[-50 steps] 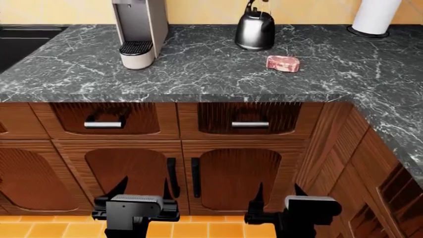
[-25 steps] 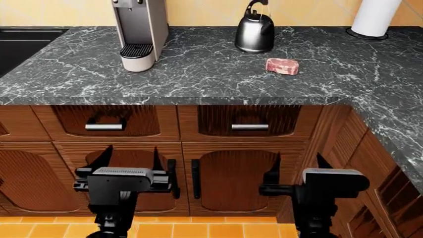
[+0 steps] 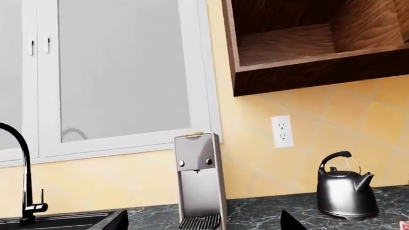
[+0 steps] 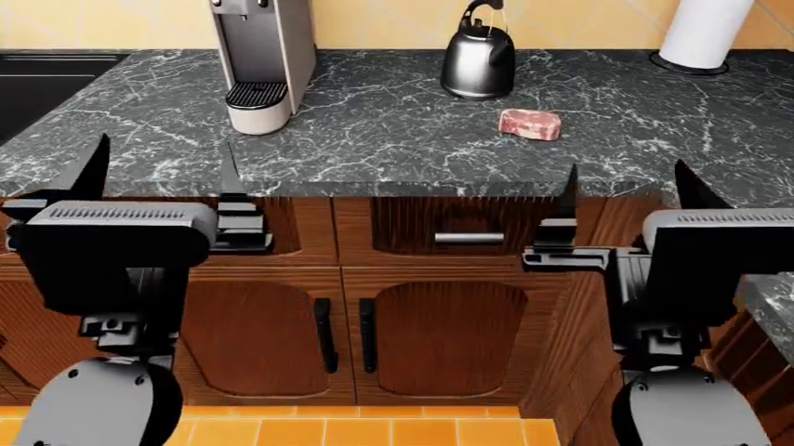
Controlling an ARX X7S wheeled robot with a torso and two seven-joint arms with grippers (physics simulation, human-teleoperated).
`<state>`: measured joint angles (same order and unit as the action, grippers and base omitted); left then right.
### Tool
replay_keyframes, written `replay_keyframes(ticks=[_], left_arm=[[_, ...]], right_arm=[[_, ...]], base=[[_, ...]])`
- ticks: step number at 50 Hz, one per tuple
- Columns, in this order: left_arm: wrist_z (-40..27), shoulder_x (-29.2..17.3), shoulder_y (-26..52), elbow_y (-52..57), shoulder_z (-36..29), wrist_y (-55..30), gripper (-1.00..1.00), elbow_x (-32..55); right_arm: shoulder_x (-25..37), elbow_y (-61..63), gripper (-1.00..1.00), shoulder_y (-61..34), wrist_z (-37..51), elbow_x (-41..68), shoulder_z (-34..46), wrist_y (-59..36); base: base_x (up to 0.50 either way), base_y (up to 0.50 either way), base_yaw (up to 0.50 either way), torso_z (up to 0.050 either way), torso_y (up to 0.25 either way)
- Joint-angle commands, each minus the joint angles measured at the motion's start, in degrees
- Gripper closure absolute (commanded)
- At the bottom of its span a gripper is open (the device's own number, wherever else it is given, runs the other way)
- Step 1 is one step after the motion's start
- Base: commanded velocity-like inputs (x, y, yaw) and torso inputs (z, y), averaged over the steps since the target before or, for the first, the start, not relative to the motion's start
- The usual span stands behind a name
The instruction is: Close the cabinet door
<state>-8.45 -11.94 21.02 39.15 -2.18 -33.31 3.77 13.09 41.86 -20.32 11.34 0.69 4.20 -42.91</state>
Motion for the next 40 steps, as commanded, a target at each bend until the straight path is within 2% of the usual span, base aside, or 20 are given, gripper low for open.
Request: replay_keyframes(ticks=[1,9,17,22,35,40], left_arm=[[-3.1,-1.4,5.2,8.8,1.8,-7.2,-1.00,-2.1],[-2.3,-1.7,5.8,13.5,2.7,-12.6,-1.00,-0.2],[-2.8,-2.4,5.5,16.0,2.1,-11.4,-1.00,-0.9],[-3.0,-1.2,5.5,17.5,3.6,-11.7,-1.00,0.6],[-3.3,-1.2,4.1,16.7,4.0,-10.1,-1.00,1.3],[-3.5,-1.2,4.0,16.0,4.2,-9.5,-1.00,1.5]], right_arm=[[1.4,10.2,-1.00,-4.6,-0.1,-0.1,-0.1,-9.1],[2.1,12.7,-1.00,-4.4,0.2,-0.6,0.3,-10.2],[2.3,15.2,-1.00,-4.2,0.5,-0.6,0.1,-11.4],[2.2,15.4,-1.00,-3.4,0.7,-0.4,-0.5,-10.6],[1.7,15.6,-1.00,-1.7,0.6,0.8,-1.6,-9.0],[1.3,15.3,-1.00,-1.6,0.3,1.8,-2.5,-8.7]], base=[[0.00,0.00,0.00,0.050,0.000],[0.00,0.00,0.00,0.046,0.000],[0.00,0.00,0.00,0.000,0.000],[0.00,0.00,0.00,0.000,0.000],[0.00,0.00,0.00,0.000,0.000],[0.00,-0.46,0.00,0.000,0.000]])
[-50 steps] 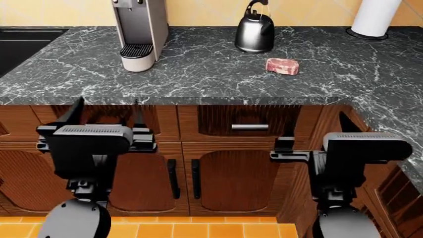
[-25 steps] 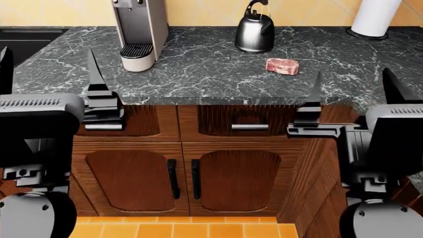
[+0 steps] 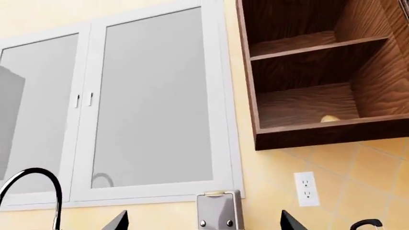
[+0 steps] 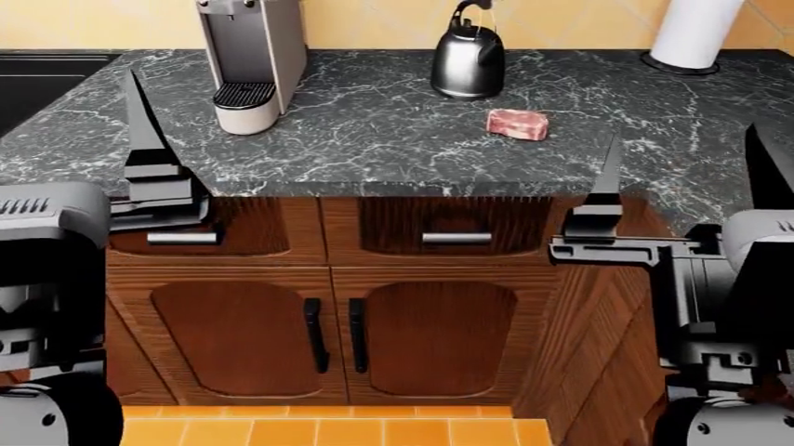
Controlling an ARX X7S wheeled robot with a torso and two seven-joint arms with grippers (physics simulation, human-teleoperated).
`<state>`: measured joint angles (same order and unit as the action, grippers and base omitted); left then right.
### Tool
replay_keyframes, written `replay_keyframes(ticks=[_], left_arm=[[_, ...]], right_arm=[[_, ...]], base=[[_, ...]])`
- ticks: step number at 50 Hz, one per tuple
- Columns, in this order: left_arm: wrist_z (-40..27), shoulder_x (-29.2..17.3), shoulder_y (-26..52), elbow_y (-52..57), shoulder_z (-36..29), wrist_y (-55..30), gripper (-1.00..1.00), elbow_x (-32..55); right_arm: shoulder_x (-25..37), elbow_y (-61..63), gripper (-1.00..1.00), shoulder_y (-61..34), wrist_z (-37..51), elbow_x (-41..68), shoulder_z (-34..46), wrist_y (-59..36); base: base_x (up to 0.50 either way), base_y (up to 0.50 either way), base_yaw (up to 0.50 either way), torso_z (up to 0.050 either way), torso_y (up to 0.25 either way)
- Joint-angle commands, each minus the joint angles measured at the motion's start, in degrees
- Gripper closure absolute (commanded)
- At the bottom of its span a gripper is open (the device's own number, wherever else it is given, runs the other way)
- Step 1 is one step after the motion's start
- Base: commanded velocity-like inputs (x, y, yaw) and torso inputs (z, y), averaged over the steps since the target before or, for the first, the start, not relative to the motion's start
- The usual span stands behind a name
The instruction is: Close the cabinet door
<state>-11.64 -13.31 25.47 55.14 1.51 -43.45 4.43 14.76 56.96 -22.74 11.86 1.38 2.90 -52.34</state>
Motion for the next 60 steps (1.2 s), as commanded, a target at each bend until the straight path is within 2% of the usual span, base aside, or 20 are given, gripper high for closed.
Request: replay_keyframes(ticks=[1,7,13,32,60], left_arm=[[-0.4,0.1,-0.5,-0.3,0.4,0.9,-1.00,0.7],[-0.6,-0.1,-0.9,-0.5,0.8,1.2,-1.00,0.9],[-0.7,-0.3,-0.7,-0.1,1.3,0.8,-1.00,1.4],[-1.2,-0.8,-0.3,0.2,1.8,0.2,-1.00,2.2],[-2.0,-1.7,-1.0,0.8,2.6,1.0,-1.00,3.1]], right_arm=[[-0.5,0.1,-1.00,0.7,-0.2,1.2,-1.4,0.7],[-0.4,-0.2,-1.00,1.0,0.1,1.2,-1.4,1.1],[0.6,-0.3,-1.00,1.0,0.7,0.1,0.3,1.1],[-0.1,0.3,-1.00,0.6,0.5,2.2,-2.1,0.5],[0.3,-0.1,-1.00,2.0,1.5,2.7,-2.1,2.4]], base=[[0.00,-0.50,0.00,0.000,0.000],[0.00,-0.47,0.00,0.000,0.000],[0.00,0.00,0.00,0.000,0.000],[0.00,0.00,0.00,0.000,0.000],[0.50,0.00,0.00,0.000,0.000]])
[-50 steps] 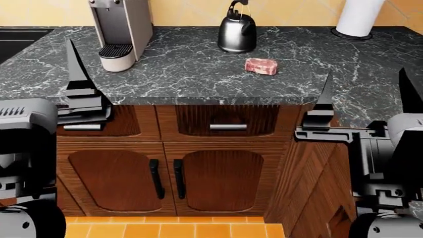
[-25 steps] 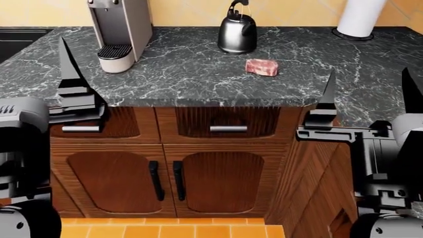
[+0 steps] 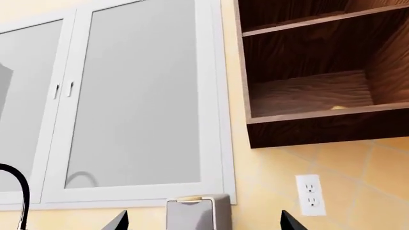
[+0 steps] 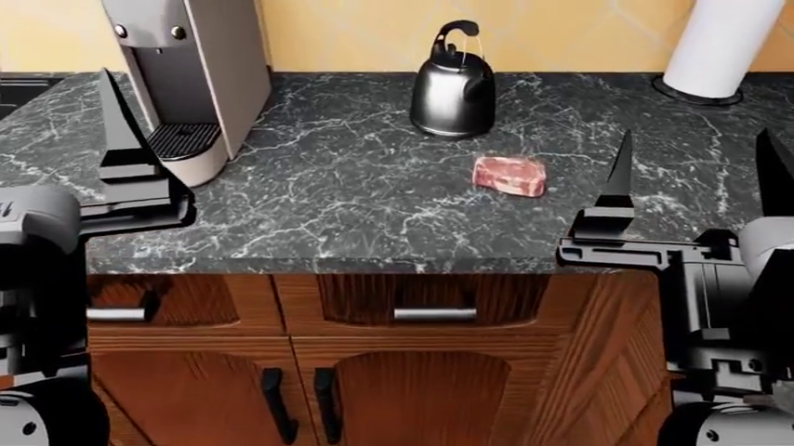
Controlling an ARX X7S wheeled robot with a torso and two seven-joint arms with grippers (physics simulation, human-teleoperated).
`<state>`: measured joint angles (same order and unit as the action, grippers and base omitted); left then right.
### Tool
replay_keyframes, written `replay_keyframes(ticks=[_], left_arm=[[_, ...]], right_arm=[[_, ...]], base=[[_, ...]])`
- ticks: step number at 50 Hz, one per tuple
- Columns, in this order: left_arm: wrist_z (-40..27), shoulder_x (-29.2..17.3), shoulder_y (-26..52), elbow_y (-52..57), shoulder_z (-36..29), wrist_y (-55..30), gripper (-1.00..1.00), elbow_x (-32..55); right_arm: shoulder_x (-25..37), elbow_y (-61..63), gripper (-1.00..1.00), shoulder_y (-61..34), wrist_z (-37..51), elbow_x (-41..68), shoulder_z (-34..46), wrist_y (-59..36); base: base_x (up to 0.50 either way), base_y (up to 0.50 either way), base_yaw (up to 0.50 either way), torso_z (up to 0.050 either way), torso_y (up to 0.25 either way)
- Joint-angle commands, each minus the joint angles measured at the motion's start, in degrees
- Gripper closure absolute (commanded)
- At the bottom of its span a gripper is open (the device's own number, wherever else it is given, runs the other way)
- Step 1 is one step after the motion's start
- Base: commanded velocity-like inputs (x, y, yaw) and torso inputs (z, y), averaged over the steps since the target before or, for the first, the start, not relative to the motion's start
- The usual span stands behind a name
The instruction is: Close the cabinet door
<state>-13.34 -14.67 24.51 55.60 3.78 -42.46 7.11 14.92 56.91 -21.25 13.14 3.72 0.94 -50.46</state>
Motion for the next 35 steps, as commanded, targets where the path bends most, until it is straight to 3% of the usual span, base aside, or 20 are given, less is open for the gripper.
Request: replay_keyframes(ticks=[1,35], left_arm=[[-0.3,-0.3,-0.1,0.5,0.4,0.0,-1.00,0.6],[-1.9,-1.6,0.8,1.7,1.4,-1.4,-1.00,2.7]], right_arm=[[0.3,0.0,-1.00,0.6,0.3,0.3,0.0,0.6],[0.6,0.6,-1.00,0.6,1.2,1.6,-0.2,0.2]], base=[[0.50,0.00,0.00,0.000,0.000],[0.50,0.00,0.00,0.000,0.001]])
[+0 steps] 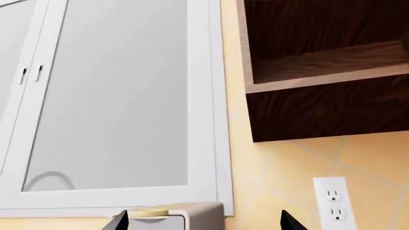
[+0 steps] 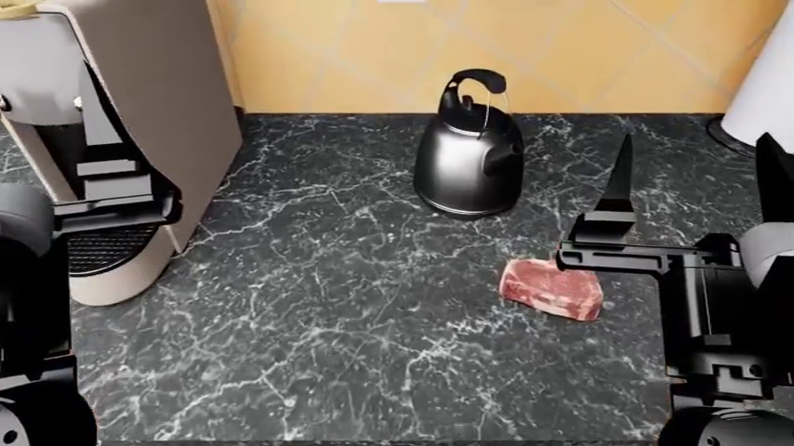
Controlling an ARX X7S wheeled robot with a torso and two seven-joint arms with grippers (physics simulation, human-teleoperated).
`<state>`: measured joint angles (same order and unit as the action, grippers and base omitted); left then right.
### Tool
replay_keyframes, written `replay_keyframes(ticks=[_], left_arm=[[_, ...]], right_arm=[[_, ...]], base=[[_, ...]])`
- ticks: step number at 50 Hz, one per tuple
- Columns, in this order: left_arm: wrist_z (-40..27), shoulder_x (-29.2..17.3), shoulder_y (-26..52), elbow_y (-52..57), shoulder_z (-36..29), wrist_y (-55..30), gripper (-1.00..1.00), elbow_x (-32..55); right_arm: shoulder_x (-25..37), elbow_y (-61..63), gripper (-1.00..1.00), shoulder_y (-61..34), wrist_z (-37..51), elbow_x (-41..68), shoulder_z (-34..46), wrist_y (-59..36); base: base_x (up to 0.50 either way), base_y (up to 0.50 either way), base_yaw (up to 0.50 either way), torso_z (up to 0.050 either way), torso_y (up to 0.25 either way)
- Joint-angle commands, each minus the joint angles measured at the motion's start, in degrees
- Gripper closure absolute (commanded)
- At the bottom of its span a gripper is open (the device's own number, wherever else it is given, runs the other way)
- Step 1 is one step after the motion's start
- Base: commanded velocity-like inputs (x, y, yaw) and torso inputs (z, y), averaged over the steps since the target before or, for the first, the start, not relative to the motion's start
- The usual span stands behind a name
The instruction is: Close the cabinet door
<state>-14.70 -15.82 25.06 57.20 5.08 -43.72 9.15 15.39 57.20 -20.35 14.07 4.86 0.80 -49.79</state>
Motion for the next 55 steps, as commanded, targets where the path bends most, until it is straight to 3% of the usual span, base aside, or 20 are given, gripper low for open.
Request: replay_keyframes(ticks=[1,16,24,29,31,33,37,45,55], left_arm=[[-0.6,-0.5,0.3,0.1,0.2,-0.2,-1.00,0.6],[-1.6,-1.2,0.0,0.5,0.9,-0.3,-1.00,2.0],[-2.7,-1.7,0.7,1.7,1.7,-2.3,-1.00,3.3],[-3.3,-2.0,1.2,2.1,2.2,-3.7,-1.00,4.3],[-3.7,-2.2,1.4,2.4,2.6,-4.3,-1.00,4.8],[-4.1,-2.6,1.6,2.4,2.5,-4.4,-1.00,5.0],[-5.1,-3.2,2.1,2.2,2.5,-4.6,-1.00,5.6],[-7.5,-5.0,3.2,2.6,3.2,-5.5,-1.00,8.9],[-20.0,-14.4,5.1,2.7,2.3,-3.8,-1.00,22.1]], right_arm=[[0.0,0.4,-1.00,-0.4,0.3,0.6,-0.2,-0.6],[1.8,1.9,-1.00,-1.6,0.8,0.5,0.1,-5.1],[0.2,2.5,-1.00,-9.7,3.1,1.3,-5.7,-22.6],[2.2,2.8,-1.00,-11.1,7.5,7.0,-10.7,-22.5],[6.8,2.8,-1.00,-10.9,15.9,18.1,-13.5,-19.4],[15.7,2.8,-1.00,-9.9,23.1,28.5,-12.2,-11.5],[24.8,2.7,-1.00,-9.7,28.3,34.8,-11.9,-3.7],[31.4,2.3,-1.00,-14.7,35.6,50.3,-20.2,-3.8],[37.3,1.0,-1.00,-24.2,39.2,56.5,-18.0,-4.7]], base=[[0.50,0.00,0.00,0.000,0.010],[0.09,0.00,0.00,0.000,0.001],[0.00,0.00,0.00,0.000,0.000],[0.00,0.00,0.00,0.000,0.000],[0.00,0.00,0.00,0.000,0.000],[0.00,0.00,0.00,0.000,0.000],[0.00,0.00,0.00,0.000,0.000],[0.00,0.00,0.00,0.000,0.000],[0.00,0.00,0.00,0.000,0.000]])
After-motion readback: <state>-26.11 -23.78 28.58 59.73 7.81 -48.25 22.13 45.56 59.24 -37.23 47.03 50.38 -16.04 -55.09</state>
